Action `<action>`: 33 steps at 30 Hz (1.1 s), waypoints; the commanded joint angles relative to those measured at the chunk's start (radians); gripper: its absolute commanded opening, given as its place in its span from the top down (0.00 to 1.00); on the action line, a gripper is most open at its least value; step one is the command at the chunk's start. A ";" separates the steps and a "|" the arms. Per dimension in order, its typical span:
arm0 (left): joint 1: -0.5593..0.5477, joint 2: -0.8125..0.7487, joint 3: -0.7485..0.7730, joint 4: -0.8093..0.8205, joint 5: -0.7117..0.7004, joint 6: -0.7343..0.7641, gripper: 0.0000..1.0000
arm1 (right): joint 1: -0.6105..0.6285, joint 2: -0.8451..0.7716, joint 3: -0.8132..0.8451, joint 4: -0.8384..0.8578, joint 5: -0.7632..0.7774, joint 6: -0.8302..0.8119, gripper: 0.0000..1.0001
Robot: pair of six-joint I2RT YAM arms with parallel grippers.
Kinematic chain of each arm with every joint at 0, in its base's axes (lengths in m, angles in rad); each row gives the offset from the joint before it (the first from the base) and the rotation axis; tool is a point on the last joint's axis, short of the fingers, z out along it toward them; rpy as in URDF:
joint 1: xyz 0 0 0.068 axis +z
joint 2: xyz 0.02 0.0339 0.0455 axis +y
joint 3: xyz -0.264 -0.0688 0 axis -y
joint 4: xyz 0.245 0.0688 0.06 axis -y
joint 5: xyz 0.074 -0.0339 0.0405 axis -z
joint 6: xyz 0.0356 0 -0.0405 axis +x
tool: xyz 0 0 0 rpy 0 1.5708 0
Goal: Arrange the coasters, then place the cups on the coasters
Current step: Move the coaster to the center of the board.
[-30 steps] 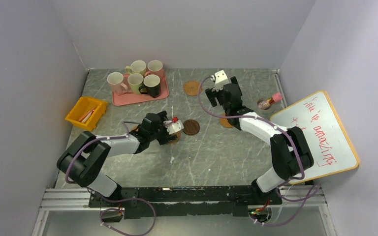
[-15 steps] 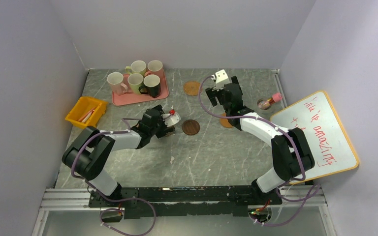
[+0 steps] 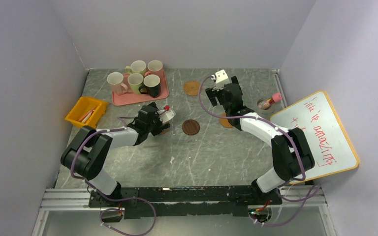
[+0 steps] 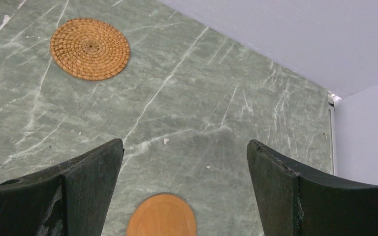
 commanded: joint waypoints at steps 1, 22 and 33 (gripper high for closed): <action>0.044 -0.031 -0.005 -0.074 -0.027 -0.033 0.04 | -0.006 -0.028 0.001 0.039 -0.001 0.005 0.00; 0.056 -0.049 -0.018 -0.099 0.131 -0.027 0.04 | -0.016 -0.031 0.005 0.029 -0.011 0.014 0.00; 0.053 -0.092 -0.037 -0.128 0.247 -0.013 0.04 | -0.017 -0.027 0.006 0.028 -0.011 0.012 0.00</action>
